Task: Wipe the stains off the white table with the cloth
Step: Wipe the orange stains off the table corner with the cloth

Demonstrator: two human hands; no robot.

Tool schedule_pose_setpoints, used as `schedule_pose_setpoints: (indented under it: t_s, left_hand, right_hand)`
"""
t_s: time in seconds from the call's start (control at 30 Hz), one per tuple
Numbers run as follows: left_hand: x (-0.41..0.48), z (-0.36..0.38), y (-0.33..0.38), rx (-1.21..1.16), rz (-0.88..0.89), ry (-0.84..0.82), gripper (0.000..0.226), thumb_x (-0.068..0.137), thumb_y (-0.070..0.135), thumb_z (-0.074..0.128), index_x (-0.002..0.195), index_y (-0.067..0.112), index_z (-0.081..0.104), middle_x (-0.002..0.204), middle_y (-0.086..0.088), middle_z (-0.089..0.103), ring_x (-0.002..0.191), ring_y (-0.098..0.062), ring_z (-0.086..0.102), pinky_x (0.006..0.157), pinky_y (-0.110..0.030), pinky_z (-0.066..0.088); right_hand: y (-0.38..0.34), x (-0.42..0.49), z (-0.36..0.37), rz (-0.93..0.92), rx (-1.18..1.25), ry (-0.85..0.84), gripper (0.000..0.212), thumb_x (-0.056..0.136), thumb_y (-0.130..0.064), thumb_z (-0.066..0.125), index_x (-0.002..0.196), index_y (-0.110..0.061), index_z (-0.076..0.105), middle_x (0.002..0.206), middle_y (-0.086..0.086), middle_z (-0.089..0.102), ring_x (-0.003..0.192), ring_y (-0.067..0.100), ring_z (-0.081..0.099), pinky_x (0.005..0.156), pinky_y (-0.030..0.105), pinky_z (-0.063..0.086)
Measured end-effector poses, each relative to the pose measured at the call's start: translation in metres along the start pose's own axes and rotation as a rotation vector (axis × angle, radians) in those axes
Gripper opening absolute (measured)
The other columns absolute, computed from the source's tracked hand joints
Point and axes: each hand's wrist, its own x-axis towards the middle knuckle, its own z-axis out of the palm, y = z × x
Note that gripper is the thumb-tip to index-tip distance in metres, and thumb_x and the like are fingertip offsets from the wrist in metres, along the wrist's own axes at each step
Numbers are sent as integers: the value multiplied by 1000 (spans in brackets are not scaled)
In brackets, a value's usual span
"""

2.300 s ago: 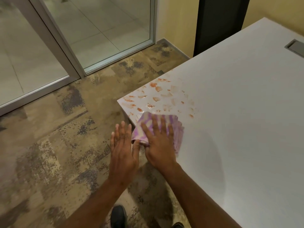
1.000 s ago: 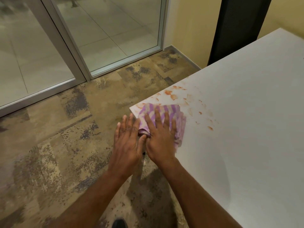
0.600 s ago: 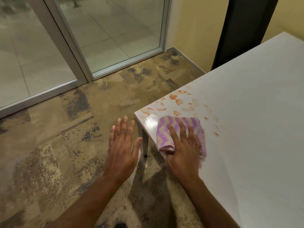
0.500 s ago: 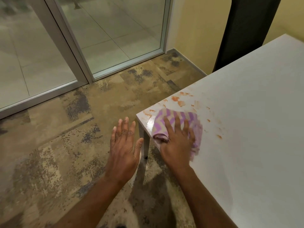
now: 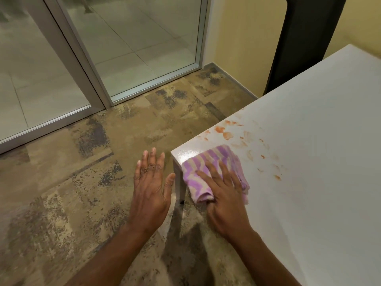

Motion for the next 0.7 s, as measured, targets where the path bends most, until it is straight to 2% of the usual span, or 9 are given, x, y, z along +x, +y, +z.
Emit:
schedule_pose_setpoints:
  t_s: [0.1,0.23,0.33,0.4,0.47,0.53,0.6,0.7]
  left_hand:
    - [8,4,-6,-8,17,-12,62,107,42,32,162,18,16,172,-1,4,159,-12,-7,129,-35,-5]
    - [17,8,-11,-40,-14,-7,61,107,42,30,162,18,19,172,-1,5,159,-12,-6,130,-42,2]
    - [17,9,-13,-61,-8,4,60,108,41,30,162,18,19,172,0,6,159,-11,-6,129,-40,1]
    - [17,8,-15,-78,-13,23,60,108,42,28,162,18,20,172,0,9,159,-10,-4,129,-37,0]
    - [17,7,-15,-94,-31,38,61,107,46,25,161,18,22,172,-1,11,159,-10,-3,129,-38,1]
    - [20,6,-13,-103,-39,45,62,107,48,23,161,18,22,172,0,10,159,-11,-3,130,-38,2]
    - [22,9,-9,-116,-34,36,61,107,47,24,161,18,21,172,0,9,159,-11,-4,130,-38,1]
    - [26,17,3,-126,1,-2,61,108,44,27,162,19,17,172,1,6,159,-10,-6,129,-37,-1]
  right_hand:
    - [-1,14,-4,126,-58,82,59,94,-42,49,153,-35,42,168,-6,24,159,27,16,124,60,21]
    - [-26,74,7,229,-205,34,77,88,-63,55,157,-45,27,172,0,17,158,35,6,121,58,18]
    - [-47,107,20,169,-136,1,71,89,-52,59,155,-44,34,171,-1,18,158,32,-1,121,53,5]
    - [-55,109,25,91,-126,-23,66,90,-42,55,154,-39,39,171,-1,21,159,31,-1,121,51,2]
    - [-56,93,24,32,-71,-10,64,89,-37,50,153,-33,42,169,-2,26,159,27,3,123,48,4]
    - [-49,65,19,22,17,32,64,89,-31,52,152,-29,44,167,-5,31,159,22,9,122,43,8]
    - [-34,31,13,43,19,44,61,92,-31,54,152,-31,43,166,-10,31,159,18,10,121,40,10]
    - [-2,-14,-1,136,-36,80,62,93,-30,62,152,-35,42,165,-18,25,159,14,9,121,44,15]
